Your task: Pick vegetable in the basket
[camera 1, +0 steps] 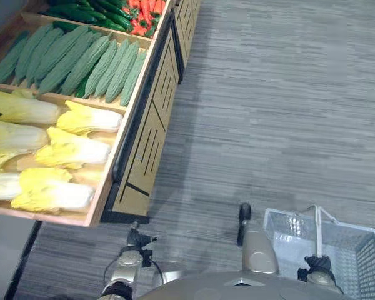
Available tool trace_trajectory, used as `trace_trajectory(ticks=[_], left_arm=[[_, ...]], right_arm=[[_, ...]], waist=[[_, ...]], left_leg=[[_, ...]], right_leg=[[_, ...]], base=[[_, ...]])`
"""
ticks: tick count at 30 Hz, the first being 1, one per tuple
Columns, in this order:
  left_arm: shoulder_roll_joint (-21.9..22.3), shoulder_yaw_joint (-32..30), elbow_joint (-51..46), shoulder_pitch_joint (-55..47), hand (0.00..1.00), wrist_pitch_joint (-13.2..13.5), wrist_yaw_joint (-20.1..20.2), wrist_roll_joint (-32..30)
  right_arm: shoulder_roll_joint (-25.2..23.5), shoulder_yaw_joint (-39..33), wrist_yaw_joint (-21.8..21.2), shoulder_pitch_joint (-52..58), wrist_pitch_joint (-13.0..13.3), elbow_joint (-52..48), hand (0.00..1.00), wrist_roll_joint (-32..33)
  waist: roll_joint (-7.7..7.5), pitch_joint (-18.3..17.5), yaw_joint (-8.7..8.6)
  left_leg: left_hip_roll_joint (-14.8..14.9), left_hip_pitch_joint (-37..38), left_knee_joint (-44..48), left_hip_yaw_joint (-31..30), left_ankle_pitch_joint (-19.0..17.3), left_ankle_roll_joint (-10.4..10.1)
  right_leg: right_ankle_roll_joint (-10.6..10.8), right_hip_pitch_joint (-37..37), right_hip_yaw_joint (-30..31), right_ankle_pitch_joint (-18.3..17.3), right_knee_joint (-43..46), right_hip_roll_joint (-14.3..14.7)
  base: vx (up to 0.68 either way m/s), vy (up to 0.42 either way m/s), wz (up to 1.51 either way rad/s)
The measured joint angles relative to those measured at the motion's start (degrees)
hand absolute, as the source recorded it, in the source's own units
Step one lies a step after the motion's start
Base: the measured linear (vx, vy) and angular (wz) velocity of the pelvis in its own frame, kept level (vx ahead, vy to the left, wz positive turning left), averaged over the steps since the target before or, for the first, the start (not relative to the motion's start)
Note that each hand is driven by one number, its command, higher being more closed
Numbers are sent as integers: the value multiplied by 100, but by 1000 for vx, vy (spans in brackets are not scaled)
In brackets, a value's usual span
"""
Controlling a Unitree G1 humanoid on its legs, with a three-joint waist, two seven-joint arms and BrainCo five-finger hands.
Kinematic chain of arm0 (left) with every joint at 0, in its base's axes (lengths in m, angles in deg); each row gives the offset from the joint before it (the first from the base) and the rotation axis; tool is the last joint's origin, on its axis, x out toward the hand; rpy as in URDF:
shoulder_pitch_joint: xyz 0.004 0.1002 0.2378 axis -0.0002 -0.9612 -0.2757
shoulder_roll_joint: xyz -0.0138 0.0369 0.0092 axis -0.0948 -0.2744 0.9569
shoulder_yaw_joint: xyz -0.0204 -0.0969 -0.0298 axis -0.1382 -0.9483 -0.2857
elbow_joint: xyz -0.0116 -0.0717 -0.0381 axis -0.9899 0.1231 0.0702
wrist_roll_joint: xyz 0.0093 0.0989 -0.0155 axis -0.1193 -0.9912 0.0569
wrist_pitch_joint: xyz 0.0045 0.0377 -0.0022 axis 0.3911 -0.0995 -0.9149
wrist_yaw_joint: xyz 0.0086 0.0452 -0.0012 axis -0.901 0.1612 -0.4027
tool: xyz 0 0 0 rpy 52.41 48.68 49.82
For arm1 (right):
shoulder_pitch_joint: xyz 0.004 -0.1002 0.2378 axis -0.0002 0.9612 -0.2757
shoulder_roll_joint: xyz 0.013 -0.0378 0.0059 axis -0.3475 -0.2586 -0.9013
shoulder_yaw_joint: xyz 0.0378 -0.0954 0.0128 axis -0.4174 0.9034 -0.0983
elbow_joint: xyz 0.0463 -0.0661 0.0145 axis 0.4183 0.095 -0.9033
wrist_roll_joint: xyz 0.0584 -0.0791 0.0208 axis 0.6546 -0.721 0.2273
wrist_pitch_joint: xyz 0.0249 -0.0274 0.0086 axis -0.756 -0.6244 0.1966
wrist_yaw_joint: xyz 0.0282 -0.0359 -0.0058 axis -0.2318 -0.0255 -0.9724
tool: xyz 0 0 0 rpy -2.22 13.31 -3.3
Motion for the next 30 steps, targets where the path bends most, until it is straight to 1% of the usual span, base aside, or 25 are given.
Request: trace_trajectory(ticks=[2,4,5,6,7,8,9,10,11,12,13,14,15,16,17,18,20,21,22,23,24,25,26,28,30], left_arm=[[75,-55,-13,-74,0,30,8,17],[87,-122,-18,-181,0,43,2,43],[95,-149,-55,-202,0,62,2,49],[108,-148,-72,-206,0,57,3,41],[137,-153,-85,-204,0,58,4,39],[155,-148,-114,-209,0,50,9,35],[116,-163,-117,-214,0,14,42,19],[108,-192,-110,-208,0,2,52,14],[86,-271,-161,-188,0,2,78,13],[107,-372,-194,-194,0,-41,120,16],[149,-360,-163,-207,0,-103,127,15],[195,-305,-124,-232,0,-136,129,15],[134,-243,-88,-199,0,-162,134,13],[89,-189,-71,-224,0,-174,134,7],[24,-142,-26,-211,0,-265,132,-5],[5,-81,21,-278,0,-332,125,-34],[6,-73,54,-275,0,-350,125,-40],[-6,-76,43,-267,0,-348,126,-86],[-7,-68,38,-212,0,-344,124,-160],[-95,-72,13,-191,0,-330,122,-188],[-312,-55,-40,-174,0,-301,124,-210],[-417,-20,-42,-105,0,-288,117,-209],[-254,64,47,74,0,-313,129,-206],[-48,25,-97,160,0,-256,123,-199],[-39,-164,-418,155,0,-249,110,-193]], right_arm=[[77,107,-58,-28,-10,104,100,-3],[226,496,-155,-65,-100,140,100,-33],[250,583,-191,-78,-117,150,100,-75],[283,658,-247,-139,-133,191,100,-164],[325,656,-273,-230,-164,191,100,-233],[367,708,-280,-263,-160,178,100,-235],[384,737,-296,-339,-166,183,100,-232],[365,736,-298,-370,-162,177,100,-231],[366,673,-294,-491,-159,159,100,-225],[439,571,-300,-611,-153,157,100,-212],[530,510,-299,-612,-151,157,100,-209],[615,378,-297,-562,-145,158,100,-209],[627,165,-284,-543,-132,152,100,-190],[644,48,-268,-544,-108,151,100,-154],[587,-46,-259,-558,-28,119,100,-46],[462,-53,-242,-547,64,62,100,104],[358,-59,-233,-513,111,53,100,208],[270,-50,-235,-431,147,0,100,247],[206,-49,-239,-374,152,-53,100,288],[80,-45,-241,-272,172,-60,100,315],[-102,-43,-239,-135,191,-25,100,331],[-196,-50,-234,-72,210,60,100,342],[-99,-68,-229,-141,276,161,100,343],[41,-199,-203,-186,296,72,100,342],[82,-306,-206,-185,237,178,100,347]], waist=[[85,26,38],[118,53,136],[118,53,225],[113,52,312],[124,46,346],[148,28,362],[76,-11,350],[-5,-39,286],[-80,-34,249],[-97,-27,289],[-40,-61,281],[9,-92,236],[-69,-50,207],[-92,-59,212],[-115,-74,208],[-101,-77,171],[-93,-80,86],[-70,-107,20],[-99,-118,-33],[-184,-171,-78],[-510,-308,-118],[-735,-371,-122],[-432,-359,-40],[-122,-384,25],[-11,-353,40]], left_leg=[[201,-523,1093,-171,461,-29],[247,-1369,2836,78,196,-9],[190,-1527,3004,234,101,-2],[51,-1810,3039,620,-91,38],[-130,-2032,2663,1130,-157,73],[-244,-2077,2192,1489,64,139],[-235,-1870,1633,2524,36,461],[-252,-1793,1395,2901,37,458],[-168,-1781,1368,3766,10,546],[-237,-1757,1183,4542,-170,914],[-413,-1655,816,4679,-267,1152],[-688,-1410,222,4600,-404,1283],[-1093,-1190,-248,4182,-252,1279],[-1180,-1119,-368,3950,-226,1233],[-1182,-1009,-481,3501,-225,1149],[-1068,-819,-623,3043,-142,974],[-983,-666,-755,2648,-50,823],[-898,-598,-885,2235,55,651],[-841,-562,-911,1933,139,513],[-801,-579,-997,1523,263,308],[-960,-572,-1168,1195,376,65],[-1020,-560,-1306,1025,409,-53],[-772,-600,-1461,809,475,-115],[-735,-615,-1557,981,597,-98],[-577,-431,-1738,1007,873,-119]], right_leg=[[-83,471,-285,-177,-234,50],[-115,1341,-654,-199,-898,138],[-116,1528,-743,-199,-1042,135],[-105,1857,-948,-174,-1310,126],[-134,2101,-1246,-72,-1474,131],[-133,2197,-1399,-82,-1521,137],[-79,2431,-1769,-153,-1618,72],[-73,2532,-1980,-156,-1682,15],[-70,2695,-2362,-149,-1788,2],[-43,2899,-2735,-166,-1759,-5],[44,2946,-2907,-220,-1536,-61],[245,2967,-3035,-345,-942,-223],[420,2859,-2994,-325,263,-687],[476,2679,-2880,-197,954,-879],[448,2220,-2373,-197,2008,-919],[271,1639,-1800,-337,2658,-719],[225,1282,-1555,-504,2677,-629],[146,878,-1222,-578,2398,-615],[251,685,-857,-650,1944,-582],[334,555,-84,-534,953,-451],[306,606,881,253,-280,-442],[630,632,1328,231,-526,-466],[508,686,1249,3,-481,-210],[308,693,1074,-163,-485,105],[142,822,917,-291,-411,260]], base=[[340,-338,64],[335,-242,60],[400,-189,54],[331,-90,65],[394,-100,72],[346,-36,112],[298,-33,127],[366,-48,200],[407,-37,216],[399,-2,218],[341,55,199],[299,111,213],[388,97,204],[491,22,198],[576,-165,181],[493,-229,180],[261,-189,148],[265,-302,164],[381,-519,208],[361,-638,209],[269,-593,185],[238,-649,138],[195,-504,78],[193,-363,41],[156,-254,19]])
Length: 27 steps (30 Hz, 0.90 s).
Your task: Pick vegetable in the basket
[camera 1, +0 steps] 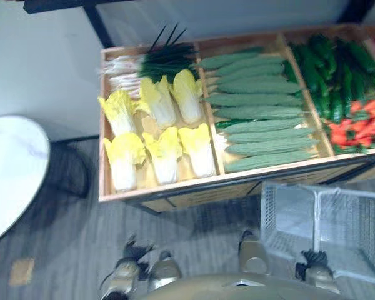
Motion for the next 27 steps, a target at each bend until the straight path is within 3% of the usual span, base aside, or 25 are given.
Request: trace_trajectory(ticks=[5,10,13,15,18,24,27], left_arm=[[-127,-436,-1460,-41,0,-39,-253,219],[-709,-510,-2438,-118,0,-203,-724,282],[-913,-538,-3532,21,0,95,-1057,187],[-1052,-532,-4088,497,0,432,-1246,148],[-1046,-263,-4351,859,0,579,-1359,-72],[-863,387,-4360,1017,0,559,-1334,-321],[-869,620,-4247,1197,0,492,-1323,-526]], right_arm=[[-27,-99,-27,142,-23,63,100,114],[-186,-61,35,421,-27,42,100,225],[-281,-69,70,658,-18,-21,100,231],[-243,-145,75,734,-20,-25,100,299],[-203,-196,91,794,-20,-27,100,301],[-201,-191,143,845,-25,-31,100,98],[-211,-171,160,765,-38,-32,100,98]], waist=[[131,-58,1],[85,-66,101],[70,-80,211],[178,-173,113],[311,-264,-75],[349,-266,-288],[290,-124,-298]], left_leg=[[110,142,-94,153,325,78],[-9,-114,-22,147,346,109],[-126,-174,-47,126,431,227],[-153,-152,-184,125,544,284],[-157,-113,-346,142,634,282],[-156,-31,-483,360,594,265],[-190,-55,-501,522,389,250]], right_leg=[[-134,289,-154,-7,-248,129],[-121,209,-310,-9,-306,-25],[-79,252,-374,24,-340,-148],[-51,382,-484,140,-544,-165],[-33,499,-545,350,-843,-126],[37,644,-433,741,-1411,-49],[109,627,-298,959,-1624,-38]], base=[[77,-136,7],[-14,10,22],[-42,34,24],[-61,25,22],[-63,35,5],[-64,49,-15],[-86,81,-15]])
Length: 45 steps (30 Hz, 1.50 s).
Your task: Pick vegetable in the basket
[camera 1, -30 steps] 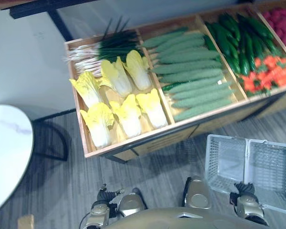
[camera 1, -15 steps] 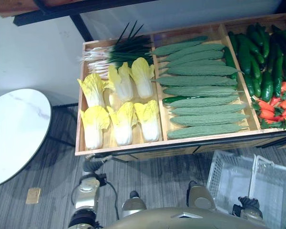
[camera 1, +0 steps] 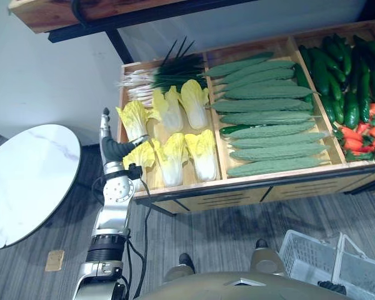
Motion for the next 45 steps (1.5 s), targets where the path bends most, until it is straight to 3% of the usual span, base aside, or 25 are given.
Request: trace_trajectory(ticks=[3,6,10,19,20,25,33,37,39,42,45], left_arm=[[3,128,125,176,0,-100,-3,-144],[9,222,309,396,0,-251,-2,-239],[11,321,519,681,0,-372,-3,-452],[-179,359,1771,2094,0,-688,-66,-676],[-234,360,1881,2274,100,-680,-61,-668],[-98,413,2223,2703,100,-558,-148,-670],[-33,-42,3034,3734,100,-746,-164,-910],[-123,-25,3086,3888,100,-815,-148,-910],[-104,111,3100,3857,100,-975,-100,-899],[-97,285,3005,3698,100,-1080,-33,-894],[-107,342,2045,3033,100,-1134,-23,-893]], right_arm=[[-13,111,24,-149,-1,-82,100,-2],[56,110,90,-381,-1,-141,100,-4],[76,108,201,-578,-23,-290,100,0],[86,149,455,-1092,-12,-802,100,13],[87,225,525,-1170,-6,-856,100,15],[266,465,699,-1317,0,-886,100,27],[250,854,689,-1761,23,-988,100,61],[198,851,639,-1799,14,-974,100,75],[162,853,550,-1740,-17,-956,100,100],[20,791,465,-1597,-43,-848,100,112],[-158,569,382,-1311,-63,-694,100,111]], waist=[[-99,168,-6],[-90,456,-19],[-70,656,-23],[-175,1260,41],[-180,1317,39],[-190,1354,336],[-458,1510,332],[-585,1580,321],[-626,1586,315],[-724,1469,310],[-806,1137,299]], left_leg=[[-97,-231,-9,92,-38,-43],[-167,-406,-24,160,2,-61],[-178,-689,-15,260,112,-76],[-180,-1215,-1,554,230,-6],[-189,-1289,0,591,235,1],[-121,-1446,-4,895,192,-59],[-6,-1537,-40,1466,215,-99],[-34,-1476,-46,1482,247,-150],[-58,-1267,-46,1462,256,-153],[-64,-1061,-45,1323,262,-146],[-98,-864,-43,1121,330,-145]], right_leg=[[77,-157,179,286,-299,-63],[123,-369,325,465,-360,-124],[112,-694,402,594,-361,-97],[77,-1417,642,728,-269,-63],[82,-1509,708,752,-277,-59],[102,-1689,938,948,-544,9],[257,-1875,1000,1044,-682,-23],[307,-1807,986,1074,-703,-76],[325,-1575,946,1084,-705,-105],[325,-1325,859,1084,-688,-109],[303,-1028,727,1060,-703,-93]], base=[[-106,71,-14],[-55,38,-15],[19,3,-9],[49,-6,-11],[65,2,-22],[15,-17,-22],[-87,-43,-4],[-62,-41,2],[-23,-40,1],[13,-44,10],[92,-35,14]])
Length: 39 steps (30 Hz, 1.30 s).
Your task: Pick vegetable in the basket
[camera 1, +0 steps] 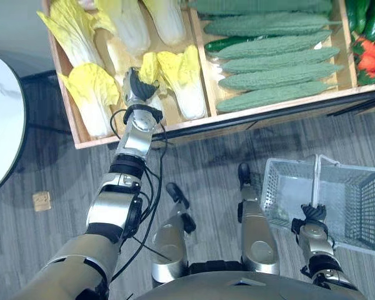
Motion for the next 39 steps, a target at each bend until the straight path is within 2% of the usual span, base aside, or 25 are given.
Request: trace_trajectory(ticks=[4,6,11,14,16,19,20,21,22,23,25,26,27,28,29,30,31,32,33,34,35,36,37,38,39], left_arm=[[-276,-75,-1041,-660,100,8,-16,-10],[-398,-239,-1550,-878,100,9,-32,-25],[-427,-366,-2706,-1271,100,12,-175,-764],[-359,-23,-3041,-1581,100,46,-263,-900],[-298,292,-3182,-1889,100,206,-231,-878],[-98,1079,-3154,-2490,100,450,-101,-834],[-15,1445,-2928,-2668,100,561,8,-832],[122,1787,-2632,-2881,100,621,196,-832],[191,1947,-2460,-2975,100,645,300,-832],[445,2169,-2050,-3247,100,686,640,-769],[606,2211,-1747,-3301,100,728,778,-681],[767,2203,-1498,-3313,100,765,895,-567],[792,2221,-1323,-3336,100,780,948,-551],[834,2217,-1107,-3343,100,780,992,-549],[888,2294,-906,-3327,100,785,1049,-552],[1106,2463,-632,-3321,100,823,1200,-604],[1198,2547,-504,-3288,100,845,1281,-616],[1289,2712,-313,-3224,100,884,1365,-621],[1434,3009,-69,-3050,100,947,1412,-621],[1585,3240,64,-2969,100,1009,1458,-629],[1641,3289,128,-2993,100,1052,1485,-633],[1630,3396,250,-2999,100,1048,1520,-666],[1638,3483,368,-2989,100,1042,1525,-667],[1639,3495,407,-2989,100,1030,1523,-662],[1643,3495,501,-2987,100,1007,1519,-647]], right_arm=[[-47,-363,-151,342,-31,317,100,-3],[-42,-548,-172,426,-56,453,100,-8],[-50,-967,-284,770,-84,652,100,-5],[-57,-1150,-301,1019,-86,621,100,72],[-57,-1204,-285,1057,-88,563,100,153],[-52,-1057,-240,1086,-140,99,100,151],[-63,-915,-232,1067,-147,-167,100,106],[-59,-789,-224,1079,-146,-404,100,22],[-59,-748,-222,1071,-145,-510,100,-58],[-27,-611,-130,998,-139,-804,100,-168],[74,-431,-96,919,-136,-950,100,-243],[218,-162,-40,737,-129,-974,100,-340],[286,87,-23,603,-129,-995,100,-379],[323,378,-26,518,-124,-1117,100,-402],[344,689,-45,545,-109,-1374,100,-456],[343,987,-170,646,-31,-1792,100,-518],[340,1068,-208,678,-1,-1902,100,-518],[306,1199,-270,755,11,-2078,100,-513],[192,1267,-327,804,12,-2197,100,-518],[206,1448,-428,893,17,-2377,100,-562],[186,1595,-478,962,16,-2454,100,-562],[142,1981,-605,1084,43,-2659,100,-557],[110,2286,-692,1220,122,-2959,100,-556],[118,2438,-733,1247,168,-3061,100,-557],[185,2801,-836,1209,232,-3200,100,-555]], waist=[[0,-444,-18],[3,-604,-30],[30,-946,-40],[43,-1130,-108],[30,-1168,-125],[30,-1222,-132],[31,-1224,-148],[76,-1251,-228],[114,-1273,-299],[220,-1372,-455],[274,-1405,-419],[294,-1435,-406],[262,-1474,-377],[266,-1477,-351],[272,-1481,-366],[423,-1540,-425],[468,-1542,-450],[446,-1518,-445],[503,-1527,-446],[558,-1493,-474],[528,-1505,-469],[434,-1504,-452],[342,-1431,-473],[335,-1412,-464],[350,-1386,-433]], left_leg=[[-49,321,33,-191,-43,86],[-56,460,34,-295,-63,62],[-54,739,33,-595,-267,58],[-60,790,16,-738,-336,9],[-58,900,1,-667,-374,-12],[-74,1146,18,-100,-485,-60],[-68,1289,24,223,-536,-105],[-3,1430,30,538,-589,-174],[53,1494,33,674,-605,-198],[201,1670,41,1194,-654,-272],[269,1782,134,1619,-717,-327],[292,1945,223,2032,-794,-365],[295,2097,353,2318,-867,-456],[337,2190,557,2545,-913,-496],[361,2269,800,2685,-918,-499],[520,2319,1222,2799,-920,-500],[614,2318,1440,2788,-929,-503],[669,2285,1637,2681,-1237,-597],[494,2122,1405,2464,-1720,-579],[431,1959,1229,2640,-1373,-376],[478,2115,1319,2873,-1338,-470],[655,2112,1843,2829,-1318,-468],[942,2030,2660,2601,-1238,-344],[1078,1934,3073,2345,-1145,-157],[1258,1564,3860,1355,-744,658]], right_leg=[[-99,419,-112,-74,-28,-37],[-99,610,-153,-74,-95,-48],[-101,1059,-328,-347,-79,-76],[-54,1059,-402,-619,214,-106],[-18,1043,-287,-714,314,-91],[-20,841,189,-701,324,2],[-95,763,180,-684,312,8],[-424,720,-212,-723,312,-35],[-637,734,-588,-769,329,-78],[-1549,517,-1984,-758,583,-287],[-1960,438,-2890,-755,868,-501],[-2343,254,-3719,-613,1298,-772],[-2194,113,-4276,-439,1658,-937],[-2182,33,-4686,-506,1878,-977],[-2032,12,-4728,-633,1885,-941],[-1764,-46,-4396,-636,1701,-689],[-1747,-47,-4284,-638,1644,-606],[-1726,-48,-4094,-635,1561,-566],[-1701,-47,-3888,-617,1487,-482],[-1644,-65,-3794,-643,1528,-314],[-1497,-73,-3637,-703,1564,-255],[-1386,-104,-3424,-793,1577,-194],[-1408,-98,-3186,-810,1519,-92],[-1417,-97,-3046,-814,1457,6],[-1467,-55,-2744,-846,1272,236]], base=[[181,10,13],[164,4,9],[78,3,22],[-13,-7,20],[-23,1,-23],[-14,34,-94],[53,42,-136],[79,33,-134],[142,27,-172],[146,23,-156],[156,25,-171],[166,2,-207],[208,-52,-245],[228,-160,-198],[366,-331,-191],[343,-334,-136],[286,-248,-112],[88,-64,-72],[-10,0,-84],[-61,34,-83],[-10,-6,-95],[33,-45,-106],[40,-57,-108],[37,-89,-141],[112,-91,-185]])
